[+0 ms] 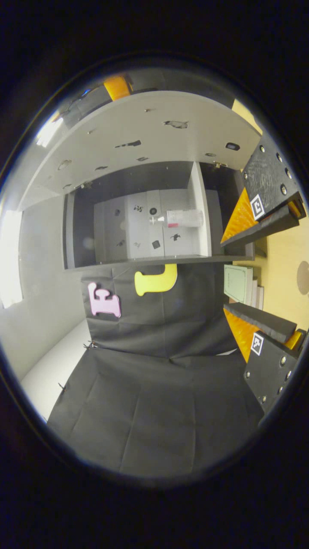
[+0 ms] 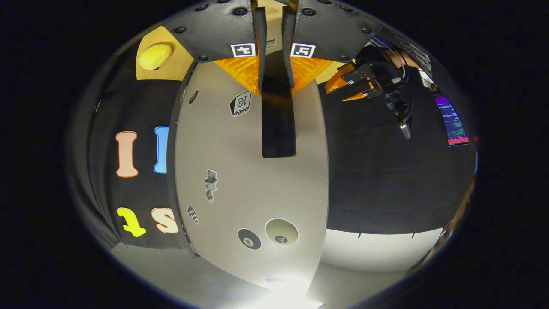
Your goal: Open the cabinet door with the right hand, grasp the bottle in the cabinet with the left hand and place it on the coaster, then close the cabinet door with the right hand.
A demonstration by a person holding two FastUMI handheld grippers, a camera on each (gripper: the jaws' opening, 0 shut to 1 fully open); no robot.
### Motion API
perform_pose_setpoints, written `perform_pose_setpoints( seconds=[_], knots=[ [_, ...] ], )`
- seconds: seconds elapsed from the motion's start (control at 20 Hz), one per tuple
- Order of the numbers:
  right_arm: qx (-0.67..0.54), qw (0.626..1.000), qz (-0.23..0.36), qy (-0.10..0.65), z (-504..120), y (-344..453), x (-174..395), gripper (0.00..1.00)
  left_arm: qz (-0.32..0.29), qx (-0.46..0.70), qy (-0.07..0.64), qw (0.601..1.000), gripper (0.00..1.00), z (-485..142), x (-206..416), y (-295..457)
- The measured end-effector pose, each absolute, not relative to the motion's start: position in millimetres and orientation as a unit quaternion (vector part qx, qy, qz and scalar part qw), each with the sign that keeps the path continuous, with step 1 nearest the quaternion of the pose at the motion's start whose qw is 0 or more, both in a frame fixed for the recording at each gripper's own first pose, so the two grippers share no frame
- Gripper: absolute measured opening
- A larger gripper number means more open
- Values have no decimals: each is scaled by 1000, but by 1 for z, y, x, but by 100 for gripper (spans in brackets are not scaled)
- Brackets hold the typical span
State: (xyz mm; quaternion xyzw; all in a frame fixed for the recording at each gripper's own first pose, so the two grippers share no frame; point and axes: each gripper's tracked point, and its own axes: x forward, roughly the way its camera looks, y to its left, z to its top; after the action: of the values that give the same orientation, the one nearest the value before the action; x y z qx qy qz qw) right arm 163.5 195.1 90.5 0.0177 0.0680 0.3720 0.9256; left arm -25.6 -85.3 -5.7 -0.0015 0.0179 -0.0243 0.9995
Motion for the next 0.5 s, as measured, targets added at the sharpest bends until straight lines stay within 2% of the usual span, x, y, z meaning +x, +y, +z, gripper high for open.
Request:
perform_pose_setpoints(
  seconds=[0.4,0.5],
  knots=[
    [20,938,339,66,92,168,165,13,-31,1,20,999,77,2,-43,-110],
    [17,942,329,65,91,161,168,15,-32,1,20,999,77,2,-46,-114]
  ],
)
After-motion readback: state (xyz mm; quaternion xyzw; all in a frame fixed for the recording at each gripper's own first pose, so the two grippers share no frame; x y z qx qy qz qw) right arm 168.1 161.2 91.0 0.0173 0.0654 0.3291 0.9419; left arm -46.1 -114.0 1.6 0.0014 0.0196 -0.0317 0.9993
